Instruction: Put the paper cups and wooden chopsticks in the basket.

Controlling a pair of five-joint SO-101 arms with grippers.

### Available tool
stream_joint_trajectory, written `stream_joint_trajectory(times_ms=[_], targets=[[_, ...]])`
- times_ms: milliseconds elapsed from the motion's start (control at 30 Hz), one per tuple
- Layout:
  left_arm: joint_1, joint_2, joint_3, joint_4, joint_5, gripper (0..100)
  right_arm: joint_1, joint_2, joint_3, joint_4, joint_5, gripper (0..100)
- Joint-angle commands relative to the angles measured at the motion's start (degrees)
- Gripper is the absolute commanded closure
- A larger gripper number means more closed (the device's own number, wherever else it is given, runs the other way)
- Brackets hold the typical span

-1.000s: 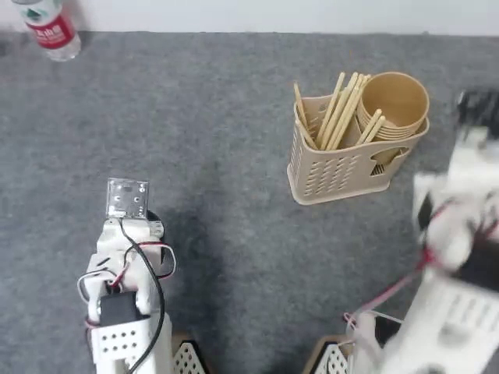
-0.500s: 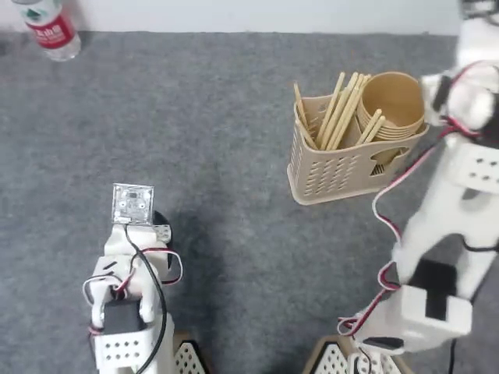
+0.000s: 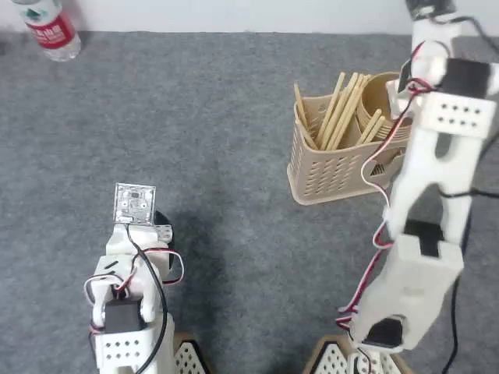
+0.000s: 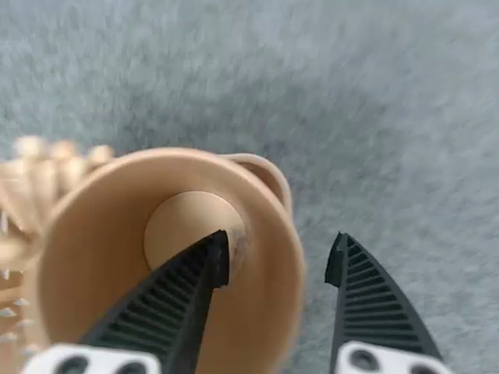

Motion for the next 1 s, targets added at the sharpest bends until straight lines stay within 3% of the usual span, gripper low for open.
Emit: stream_joint_trajectory(times_ms=[0,133,267,433,967], targets=[[0.26,-0.88,-0.40,0.18,0.35,99,1.10,2.59,-2.46,1.10,-0.70,78.2],[0.26,-0.88,-0.40,0.18,0.35,99,2.33,6.81,-1.76,2.07,-0.70,79.5],[0.35,-0.88,-0.40,0.18,0.35,99,2.86,8.84,2.11,2.15,-0.44,99.1],[0.35,-0.88,-0.40,0.09,0.35,99,0.40,6.99,10.90,2.24,-2.11,99.0],[0.35,-0.88,-0.40,0.18,0.35,99,-12.62,-12.00,23.38,2.33,-26.29,99.3]])
